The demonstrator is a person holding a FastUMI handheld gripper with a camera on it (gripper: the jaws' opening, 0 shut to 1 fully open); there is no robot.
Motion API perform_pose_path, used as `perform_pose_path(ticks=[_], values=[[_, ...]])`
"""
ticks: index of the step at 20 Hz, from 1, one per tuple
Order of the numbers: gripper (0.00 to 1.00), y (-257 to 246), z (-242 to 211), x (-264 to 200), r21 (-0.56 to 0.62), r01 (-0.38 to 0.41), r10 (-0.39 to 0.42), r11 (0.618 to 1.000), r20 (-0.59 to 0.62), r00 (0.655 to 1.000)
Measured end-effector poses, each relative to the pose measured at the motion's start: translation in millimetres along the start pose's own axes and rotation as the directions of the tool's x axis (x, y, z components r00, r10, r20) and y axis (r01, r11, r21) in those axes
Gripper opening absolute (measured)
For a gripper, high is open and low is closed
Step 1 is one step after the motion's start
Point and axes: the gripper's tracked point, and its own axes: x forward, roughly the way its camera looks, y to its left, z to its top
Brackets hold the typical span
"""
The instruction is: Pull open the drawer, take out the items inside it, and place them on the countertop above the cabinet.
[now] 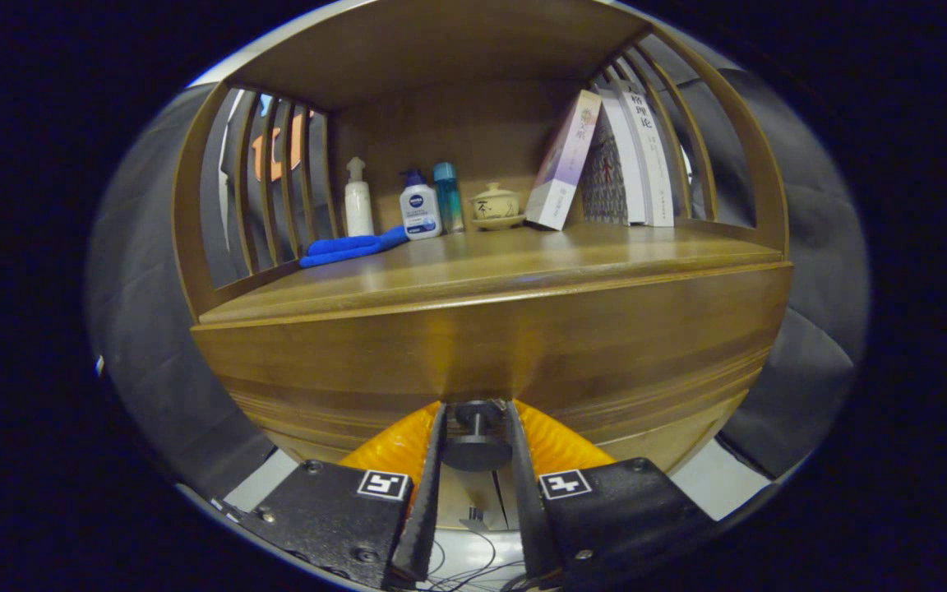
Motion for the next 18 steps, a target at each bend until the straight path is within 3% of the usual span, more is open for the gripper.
perform_pose_path(ticks=[6, 18], values=[[0.33, -4, -3, -9, -0.013, -0.012, 0.012, 1.0, -0.016, 1.0], [0.32, -5, -34, -79, -0.039, -0.05, 0.05, 0.998, -0.015, 0.999]])
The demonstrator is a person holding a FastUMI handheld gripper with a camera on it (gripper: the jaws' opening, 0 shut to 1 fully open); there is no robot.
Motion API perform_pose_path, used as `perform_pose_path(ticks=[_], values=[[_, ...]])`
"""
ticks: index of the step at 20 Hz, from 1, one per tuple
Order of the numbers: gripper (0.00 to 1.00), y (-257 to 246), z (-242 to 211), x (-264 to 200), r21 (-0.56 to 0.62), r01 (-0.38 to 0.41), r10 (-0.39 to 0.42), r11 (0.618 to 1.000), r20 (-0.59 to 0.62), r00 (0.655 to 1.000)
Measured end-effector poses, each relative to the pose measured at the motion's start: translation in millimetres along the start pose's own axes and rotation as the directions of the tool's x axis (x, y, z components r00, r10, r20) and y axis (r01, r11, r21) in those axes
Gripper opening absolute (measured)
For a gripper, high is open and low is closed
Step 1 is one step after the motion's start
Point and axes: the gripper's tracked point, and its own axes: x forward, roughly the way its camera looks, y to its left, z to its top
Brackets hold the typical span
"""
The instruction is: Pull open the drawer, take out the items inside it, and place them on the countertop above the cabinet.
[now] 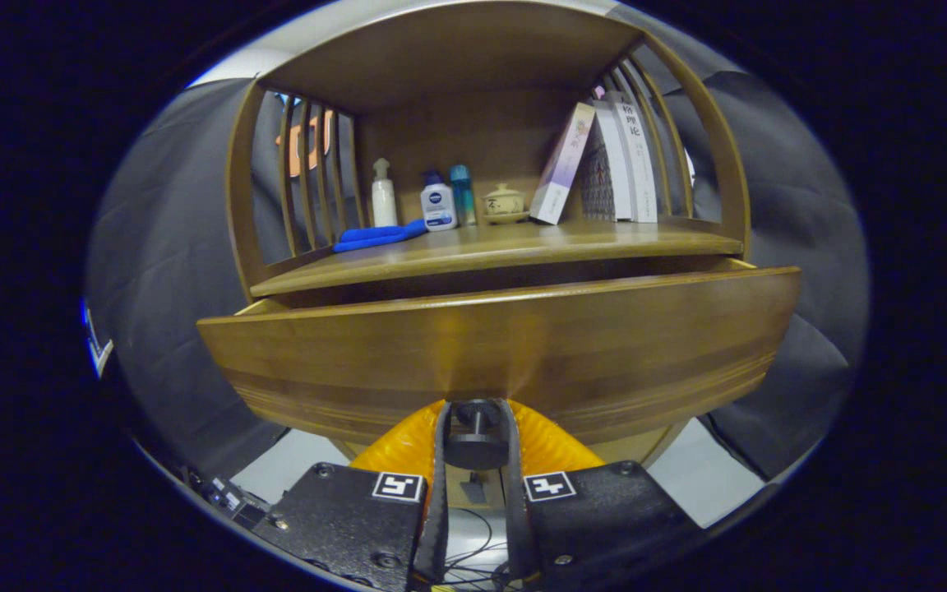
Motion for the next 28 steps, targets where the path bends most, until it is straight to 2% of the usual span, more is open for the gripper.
perform_pose_path(ticks=[10, 20, 22, 23, 26, 28], values=[[0.32, 0, -29, -55, -0.016, 0.001, -0.001, 1.0, -0.006, 1.0], [0.31, 2, -56, -94, 0.0, -0.061, 0.06, 0.998, -0.09, 0.994], [0.34, 3, -54, -98, 0.001, -0.079, 0.079, 0.997, -0.136, 0.988], [0.41, 3, -45, -105, 0.007, -0.092, 0.092, 0.996, -0.137, 0.986], [0.43, 13, -17, -121, -0.007, -0.149, 0.147, 0.989, -0.125, 0.981], [0.53, 21, 4, -131, -0.036, -0.183, 0.177, 0.983, -0.126, 0.976]])
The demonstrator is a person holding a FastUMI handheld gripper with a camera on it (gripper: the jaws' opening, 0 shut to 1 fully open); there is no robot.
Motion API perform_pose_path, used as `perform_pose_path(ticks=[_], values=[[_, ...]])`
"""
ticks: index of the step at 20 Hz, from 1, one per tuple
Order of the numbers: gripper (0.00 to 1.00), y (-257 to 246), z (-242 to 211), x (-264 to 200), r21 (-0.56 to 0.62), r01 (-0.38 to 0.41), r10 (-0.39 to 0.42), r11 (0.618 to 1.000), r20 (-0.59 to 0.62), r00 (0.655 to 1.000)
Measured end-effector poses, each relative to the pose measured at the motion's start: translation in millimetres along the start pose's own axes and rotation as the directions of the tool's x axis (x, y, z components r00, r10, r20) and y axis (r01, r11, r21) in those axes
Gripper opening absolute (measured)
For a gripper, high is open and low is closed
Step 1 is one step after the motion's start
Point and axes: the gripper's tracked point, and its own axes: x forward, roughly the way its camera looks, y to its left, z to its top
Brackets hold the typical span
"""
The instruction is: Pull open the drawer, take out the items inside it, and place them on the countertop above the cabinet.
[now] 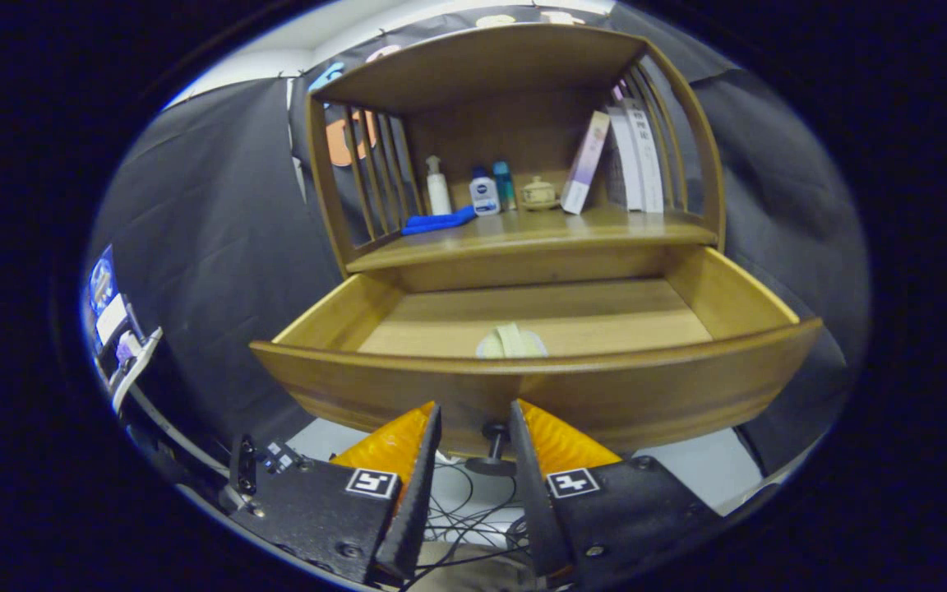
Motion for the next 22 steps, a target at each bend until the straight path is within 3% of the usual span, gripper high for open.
perform_pose_path(ticks=[1, 5, 10, 16, 22], values=[[0.6, 6, 9, -2, -0.012, -0.023, 0.023, 1.0, -0.01, 1.0], [0.66, 9, 45, 2, -0.048, -0.04, 0.039, 0.998, -0.031, 0.999], [0.66, -11, 58, 42, -0.069, -0.02, 0.009, 0.997, -0.159, 0.987], [0.66, -24, 39, 93, -0.043, -0.015, -0.001, 0.999, -0.354, 0.935], [0.63, -38, 17, 123, -0.086, 0.033, -0.071, 0.996, -0.484, 0.872]])
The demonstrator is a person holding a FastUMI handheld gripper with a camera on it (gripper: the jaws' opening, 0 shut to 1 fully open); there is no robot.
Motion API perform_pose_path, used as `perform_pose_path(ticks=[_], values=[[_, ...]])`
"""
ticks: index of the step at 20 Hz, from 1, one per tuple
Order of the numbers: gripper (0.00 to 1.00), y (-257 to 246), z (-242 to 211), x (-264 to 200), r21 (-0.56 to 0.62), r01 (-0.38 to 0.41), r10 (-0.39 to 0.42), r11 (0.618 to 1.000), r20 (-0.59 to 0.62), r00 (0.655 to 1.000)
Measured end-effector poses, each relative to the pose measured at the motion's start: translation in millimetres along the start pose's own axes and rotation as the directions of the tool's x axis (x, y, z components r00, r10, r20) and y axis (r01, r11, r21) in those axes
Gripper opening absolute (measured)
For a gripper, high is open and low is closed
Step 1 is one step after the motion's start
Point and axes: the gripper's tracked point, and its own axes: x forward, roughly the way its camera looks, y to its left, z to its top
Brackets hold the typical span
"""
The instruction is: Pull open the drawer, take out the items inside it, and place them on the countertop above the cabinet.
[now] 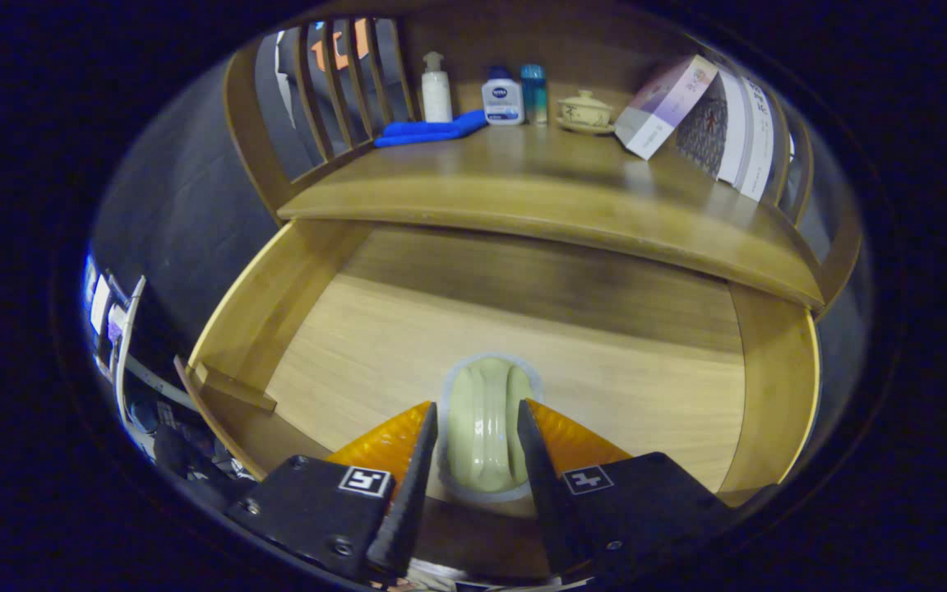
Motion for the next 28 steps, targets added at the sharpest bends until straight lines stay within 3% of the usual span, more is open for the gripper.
perform_pose_path(ticks=[4, 9, 16, 23, 28], values=[[0.49, -5, -2, 9, -0.015, 0.021, -0.021, 1.0, -0.01, 1.0], [0.22, -5, 1, 8, 0.02, 0.003, -0.003, 1.0, -0.005, 1.0], [0.19, -5, 34, -37, 0.044, -0.023, 0.02, 0.999, 0.075, 0.997], [0.18, -20, 105, -89, 0.062, 0.019, -0.031, 0.998, 0.199, 0.979], [0.19, -28, 154, -99, 0.077, 0.06, -0.077, 0.995, 0.243, 0.967]])
